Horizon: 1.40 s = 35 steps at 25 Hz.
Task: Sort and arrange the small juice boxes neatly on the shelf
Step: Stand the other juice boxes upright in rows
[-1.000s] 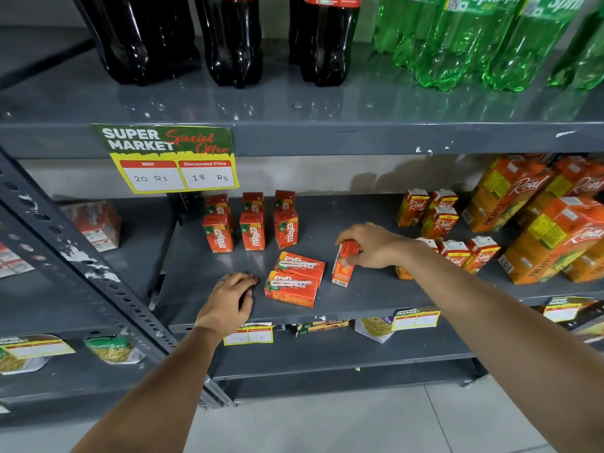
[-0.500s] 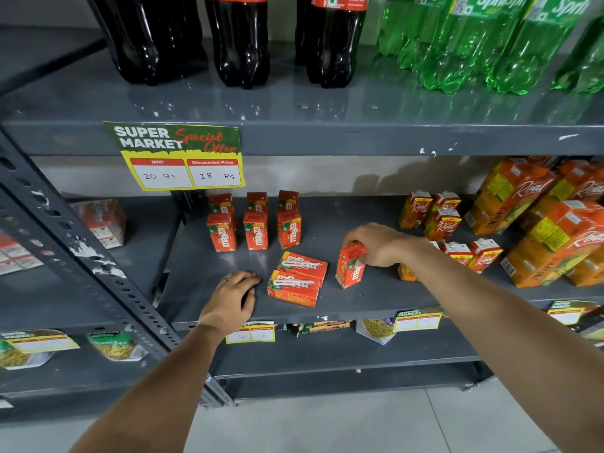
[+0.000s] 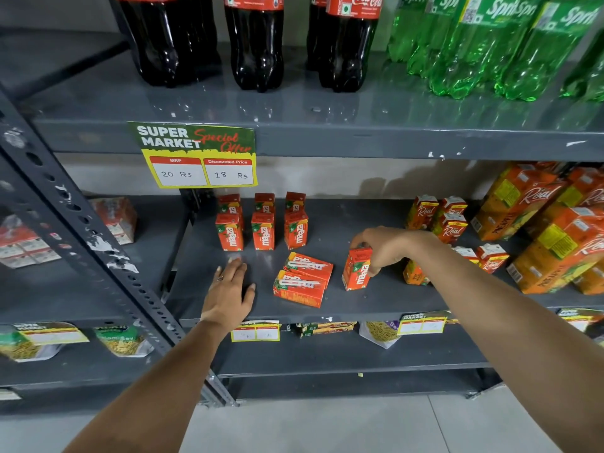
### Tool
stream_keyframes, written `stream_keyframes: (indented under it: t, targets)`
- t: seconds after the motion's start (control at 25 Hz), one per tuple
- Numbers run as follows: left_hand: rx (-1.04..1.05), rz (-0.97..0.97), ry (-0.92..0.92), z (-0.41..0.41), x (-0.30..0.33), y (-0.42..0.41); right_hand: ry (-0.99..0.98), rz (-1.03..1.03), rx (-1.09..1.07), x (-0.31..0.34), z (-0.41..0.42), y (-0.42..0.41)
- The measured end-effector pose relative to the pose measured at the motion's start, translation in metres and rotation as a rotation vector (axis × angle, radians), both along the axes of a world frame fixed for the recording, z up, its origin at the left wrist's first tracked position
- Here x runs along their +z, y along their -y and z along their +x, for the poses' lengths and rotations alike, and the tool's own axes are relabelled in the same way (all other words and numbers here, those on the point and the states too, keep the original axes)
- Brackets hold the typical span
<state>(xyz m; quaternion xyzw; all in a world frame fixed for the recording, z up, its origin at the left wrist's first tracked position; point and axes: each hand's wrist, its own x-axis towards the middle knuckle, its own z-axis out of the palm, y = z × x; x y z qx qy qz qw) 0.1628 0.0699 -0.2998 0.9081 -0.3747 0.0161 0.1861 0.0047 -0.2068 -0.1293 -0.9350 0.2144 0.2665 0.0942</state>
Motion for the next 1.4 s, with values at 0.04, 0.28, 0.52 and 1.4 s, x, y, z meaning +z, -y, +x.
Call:
stream_keyframes:
  t: [0.04,0.28,0.52,1.4]
  targets:
    - [0.011,0.008,0.003,0.0,0.001,-0.001,0.004,0.026,0.0,0.004,0.004,-0.002]
    - [0.032,0.035,-0.03,-0.001,0.001,-0.003,0.248,0.075,0.009,-0.011,0.051,-0.036]
    - [0.027,0.009,-0.049,0.0,0.0,-0.004,0.101,0.06,-0.008,-0.055,0.074,-0.061]
    - [0.037,-0.037,-0.032,0.0,-0.004,-0.004,0.203,0.088,0.022,-0.054,0.083,-0.06]
